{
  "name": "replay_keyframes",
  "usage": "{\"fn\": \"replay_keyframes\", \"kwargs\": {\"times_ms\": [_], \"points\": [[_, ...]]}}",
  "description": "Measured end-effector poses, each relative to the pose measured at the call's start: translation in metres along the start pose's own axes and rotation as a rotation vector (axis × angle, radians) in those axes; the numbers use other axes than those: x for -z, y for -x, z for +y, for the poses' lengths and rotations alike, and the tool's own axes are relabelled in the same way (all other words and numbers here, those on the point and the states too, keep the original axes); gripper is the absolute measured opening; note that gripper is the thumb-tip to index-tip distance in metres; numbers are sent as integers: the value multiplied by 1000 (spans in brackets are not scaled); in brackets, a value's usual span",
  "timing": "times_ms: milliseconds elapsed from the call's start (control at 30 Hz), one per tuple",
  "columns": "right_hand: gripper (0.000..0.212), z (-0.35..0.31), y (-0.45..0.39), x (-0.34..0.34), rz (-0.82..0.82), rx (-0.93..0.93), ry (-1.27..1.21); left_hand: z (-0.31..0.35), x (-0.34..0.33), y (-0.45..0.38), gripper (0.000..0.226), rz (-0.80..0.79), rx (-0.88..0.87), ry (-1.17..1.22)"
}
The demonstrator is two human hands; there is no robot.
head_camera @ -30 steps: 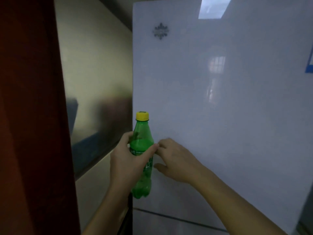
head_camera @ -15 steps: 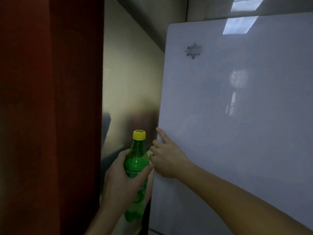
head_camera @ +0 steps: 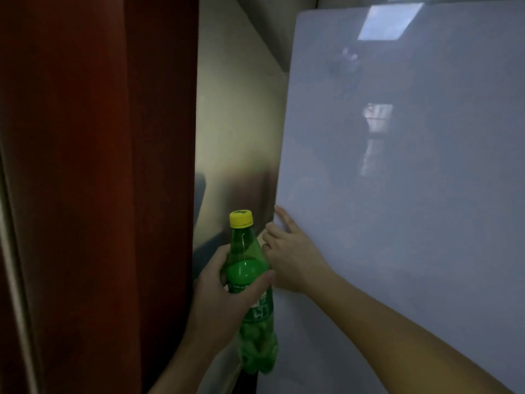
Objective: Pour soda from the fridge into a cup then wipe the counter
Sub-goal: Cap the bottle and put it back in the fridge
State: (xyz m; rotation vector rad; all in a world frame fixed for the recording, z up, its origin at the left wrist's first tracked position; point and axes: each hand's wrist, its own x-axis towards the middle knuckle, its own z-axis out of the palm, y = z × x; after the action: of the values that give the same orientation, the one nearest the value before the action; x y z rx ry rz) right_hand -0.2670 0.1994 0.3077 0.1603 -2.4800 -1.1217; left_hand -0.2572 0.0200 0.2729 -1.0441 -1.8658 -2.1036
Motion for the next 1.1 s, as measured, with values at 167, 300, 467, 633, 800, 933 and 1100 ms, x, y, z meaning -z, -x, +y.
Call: {"fn": "replay_keyframes", "kwargs": {"times_ms": [167,300,467,633,800,933,1100], "points": [[45,-17,19,12,79,36,-65,10,6,10,40,-112,-35,-3],[43,-27,43,41,163,63,-122,35,19,35,45,-154,-76,-6],[54,-44,85,85,103,53,-104,66,43,72,40,-181,-97,-59],[55,-66,132,132,4,22,-50,94,59,120,40,-169,-82,-45],[37,-84,192,182,129,-36,-141,118,67,166,52,-198,-73,-30],[33,-102,246,218,156,-134,-151,131,68,200,42,-220,-9,16],[27,-116,308,253,202,-228,-124,143,53,224,37,-313,14,85]]}}
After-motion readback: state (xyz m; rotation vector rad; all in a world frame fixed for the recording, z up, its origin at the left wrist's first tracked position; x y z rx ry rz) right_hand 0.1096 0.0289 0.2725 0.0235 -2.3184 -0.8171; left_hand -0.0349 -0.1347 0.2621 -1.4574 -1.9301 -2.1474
